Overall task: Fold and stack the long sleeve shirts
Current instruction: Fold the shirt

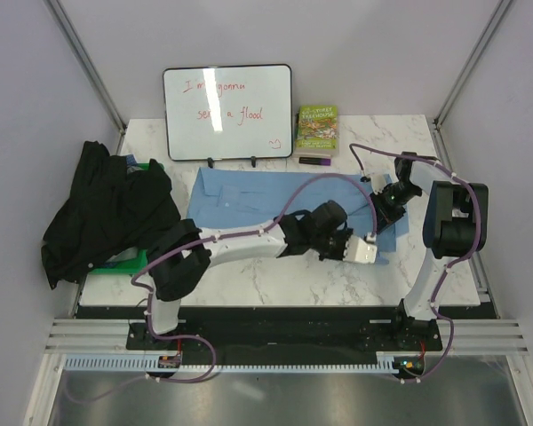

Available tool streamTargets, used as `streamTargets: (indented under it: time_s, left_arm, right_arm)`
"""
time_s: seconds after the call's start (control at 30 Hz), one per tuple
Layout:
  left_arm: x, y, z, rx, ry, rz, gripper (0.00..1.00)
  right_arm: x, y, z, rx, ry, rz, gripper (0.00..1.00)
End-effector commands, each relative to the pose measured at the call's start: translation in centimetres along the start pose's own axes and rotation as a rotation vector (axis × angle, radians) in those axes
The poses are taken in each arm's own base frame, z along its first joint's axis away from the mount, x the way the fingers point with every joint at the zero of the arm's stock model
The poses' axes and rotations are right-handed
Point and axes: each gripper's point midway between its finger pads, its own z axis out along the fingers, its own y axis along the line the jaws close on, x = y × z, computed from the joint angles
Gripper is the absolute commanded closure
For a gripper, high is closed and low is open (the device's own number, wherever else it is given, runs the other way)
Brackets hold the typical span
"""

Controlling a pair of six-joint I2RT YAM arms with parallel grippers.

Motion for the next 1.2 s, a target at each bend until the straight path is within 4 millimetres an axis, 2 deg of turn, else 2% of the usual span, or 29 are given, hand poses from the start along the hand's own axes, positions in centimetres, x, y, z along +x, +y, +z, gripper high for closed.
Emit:
streamTargets:
  time_s: [0.0,0.03,0.1,0.13,0.17,0.2,0.23,0.27,0.33,0.53,0.67,0.73,0.83,0.97,1.07,1.17]
  left_arm:
    - [-2.9,6.7,-4.2,-0.08,-0.105,-0.127,0.98]
    - [-1.2,8.0,-3.8,-0.095,-0.084,-0.165,0.98]
    - [-0.8,10.4,-3.8,-0.128,-0.089,-0.19,0.98]
    - [1.3,11.6,-3.3,-0.143,-0.063,-0.229,0.98]
    - [2.1,12.5,-3.1,-0.158,-0.054,-0.245,0.98]
    - [2.2,13.9,-3.3,-0.186,-0.06,-0.251,0.98]
    - [3.3,15.0,-3.5,-0.203,-0.053,-0.276,0.98]
    - [4.5,15.2,-2.7,-0.199,-0.038,-0.293,0.98]
    - [5.6,16.5,-2.7,-0.221,-0.033,-0.315,0.98]
    - [8.2,16.6,-0.9,-0.209,-0.003,-0.355,0.98]
    - [9.6,17.3,-0.3,-0.237,0.011,-0.383,0.98]
    - [10.4,17.5,-0.2,-0.242,0.02,-0.4,0.98]
    - [11.1,17.8,0.0,-0.249,0.031,-0.416,0.98]
    - [11.8,17.8,0.2,-0.244,0.04,-0.429,0.98]
    - [11.7,17.7,0.2,-0.239,0.038,-0.437,0.98]
    - [11.8,17.7,0.2,-0.237,0.042,-0.439,0.98]
  right_arm:
    - [-1.3,-0.4,-0.9,0.022,-0.039,-0.014,0.91]
    - [-1.4,-0.3,-1.0,0.021,-0.043,-0.015,0.91]
    - [-1.9,-0.3,-1.5,0.028,-0.058,-0.017,0.91]
    - [-2.1,-0.3,-1.9,0.031,-0.07,-0.018,0.89]
    - [-2.4,-0.2,-2.2,0.031,-0.079,-0.018,0.88]
    - [-2.9,-0.4,-2.9,0.036,-0.101,-0.015,0.87]
    - [-3.0,-0.2,-3.4,0.031,-0.11,-0.011,0.82]
    - [-3.3,-0.1,-3.8,0.022,-0.125,-0.006,0.79]
    - [-3.7,-0.3,-5.3,0.017,-0.159,0.007,0.71]
    - [-3.8,0.2,-8.1,0.006,-0.209,0.013,0.6]
    - [-3.7,0.6,-10.3,0.024,-0.249,0.008,0.57]
    - [-3.4,1.9,-11.3,0.006,-0.263,-0.012,0.57]
    - [-2.4,4.4,-11.7,-0.065,-0.278,-0.028,0.58]
    - [-0.5,6.9,-10.2,-0.166,-0.246,0.003,0.58]
    - [0.6,7.3,-8.6,-0.195,-0.193,0.022,0.58]
    - [1.0,6.9,-7.1,-0.193,-0.173,0.037,0.57]
